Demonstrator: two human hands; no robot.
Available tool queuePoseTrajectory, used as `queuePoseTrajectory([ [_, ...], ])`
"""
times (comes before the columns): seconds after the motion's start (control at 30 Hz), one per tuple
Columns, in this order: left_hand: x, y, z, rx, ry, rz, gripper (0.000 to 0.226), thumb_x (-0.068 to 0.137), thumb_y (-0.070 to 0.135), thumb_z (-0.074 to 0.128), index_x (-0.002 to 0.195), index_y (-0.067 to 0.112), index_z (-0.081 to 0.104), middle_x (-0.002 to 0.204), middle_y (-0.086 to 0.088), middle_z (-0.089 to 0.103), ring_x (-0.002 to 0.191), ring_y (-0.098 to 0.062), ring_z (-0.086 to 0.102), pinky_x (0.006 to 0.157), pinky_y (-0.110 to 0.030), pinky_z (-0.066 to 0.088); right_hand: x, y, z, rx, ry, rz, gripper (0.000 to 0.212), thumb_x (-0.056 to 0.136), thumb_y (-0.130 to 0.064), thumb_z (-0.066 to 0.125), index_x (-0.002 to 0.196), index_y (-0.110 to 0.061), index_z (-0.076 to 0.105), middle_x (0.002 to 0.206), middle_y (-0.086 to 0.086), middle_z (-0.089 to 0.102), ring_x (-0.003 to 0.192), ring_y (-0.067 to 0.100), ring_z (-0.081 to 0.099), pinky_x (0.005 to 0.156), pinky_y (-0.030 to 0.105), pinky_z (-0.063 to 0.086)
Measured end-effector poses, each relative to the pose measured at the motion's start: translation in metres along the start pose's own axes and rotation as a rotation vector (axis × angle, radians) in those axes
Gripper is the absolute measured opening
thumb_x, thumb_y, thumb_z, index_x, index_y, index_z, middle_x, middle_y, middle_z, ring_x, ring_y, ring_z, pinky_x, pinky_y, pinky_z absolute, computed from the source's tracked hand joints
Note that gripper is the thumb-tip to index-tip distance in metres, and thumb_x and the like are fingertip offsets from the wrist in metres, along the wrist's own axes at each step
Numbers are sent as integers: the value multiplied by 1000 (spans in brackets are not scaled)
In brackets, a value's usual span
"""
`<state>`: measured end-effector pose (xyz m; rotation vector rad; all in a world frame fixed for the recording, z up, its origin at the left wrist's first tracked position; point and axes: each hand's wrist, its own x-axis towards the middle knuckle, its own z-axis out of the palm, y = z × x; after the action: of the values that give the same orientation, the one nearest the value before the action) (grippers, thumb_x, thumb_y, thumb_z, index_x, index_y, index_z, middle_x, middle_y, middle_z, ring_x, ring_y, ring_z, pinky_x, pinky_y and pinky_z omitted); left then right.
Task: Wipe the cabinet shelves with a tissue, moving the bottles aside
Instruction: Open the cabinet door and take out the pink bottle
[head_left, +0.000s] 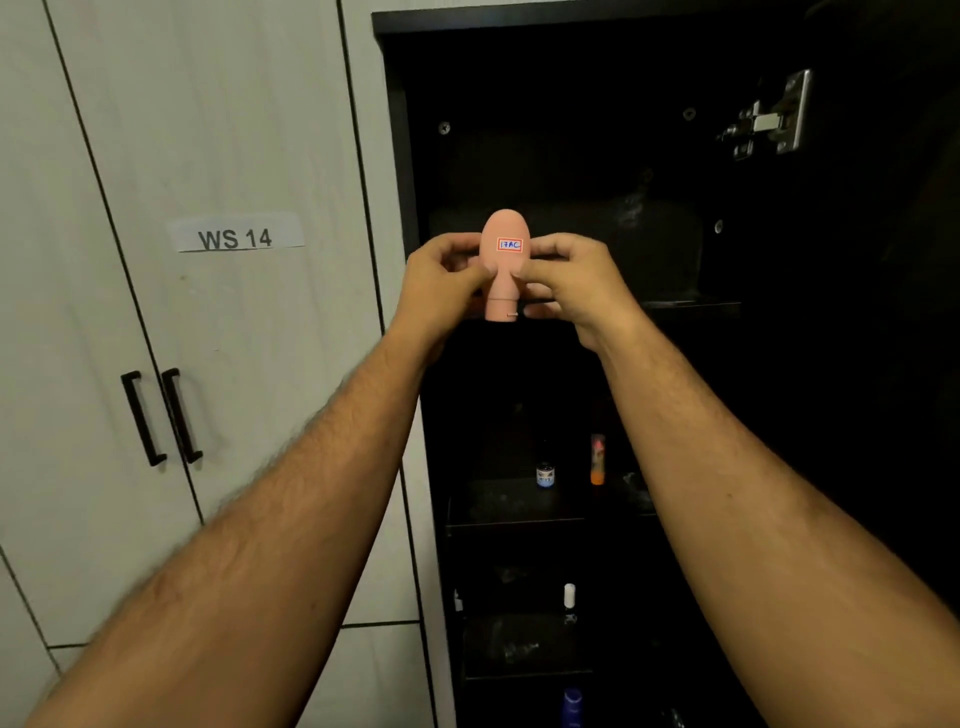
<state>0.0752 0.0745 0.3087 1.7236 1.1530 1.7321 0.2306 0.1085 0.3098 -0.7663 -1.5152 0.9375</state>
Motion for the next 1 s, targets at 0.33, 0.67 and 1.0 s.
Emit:
queuePoseTrajectory([
  [0.33, -83, -26, -127, -46, 26, -127, 30, 91, 8, 64, 121, 10, 59, 108, -13, 67, 94, -20, 70, 69, -28, 59, -80, 20, 135, 29, -40, 39, 23, 89, -19, 69, 112, -16, 67, 107, 3, 70, 95, 18, 70, 74, 33, 61],
  [0.67, -153, -93, -240, -5, 91, -338, 29, 91, 7, 64, 119, 10, 60, 106, -14, 68, 85, -17, 71, 68, -30, 59, -123, 85, 258, 120, -182, 256, 22, 88, -15, 70, 109, -14, 66, 97, 5, 73, 84, 20, 74, 63, 30, 55],
  [1.0, -221, -189, -300, 39, 223, -590, 28, 90, 8, 65, 118, 10, 59, 100, -9, 70, 86, -16, 70, 69, -28, 59, -157, 188, 341, 98, -378, 467, 20, 89, -14, 67, 109, -14, 67, 96, 5, 73, 82, 17, 74, 64, 29, 54],
])
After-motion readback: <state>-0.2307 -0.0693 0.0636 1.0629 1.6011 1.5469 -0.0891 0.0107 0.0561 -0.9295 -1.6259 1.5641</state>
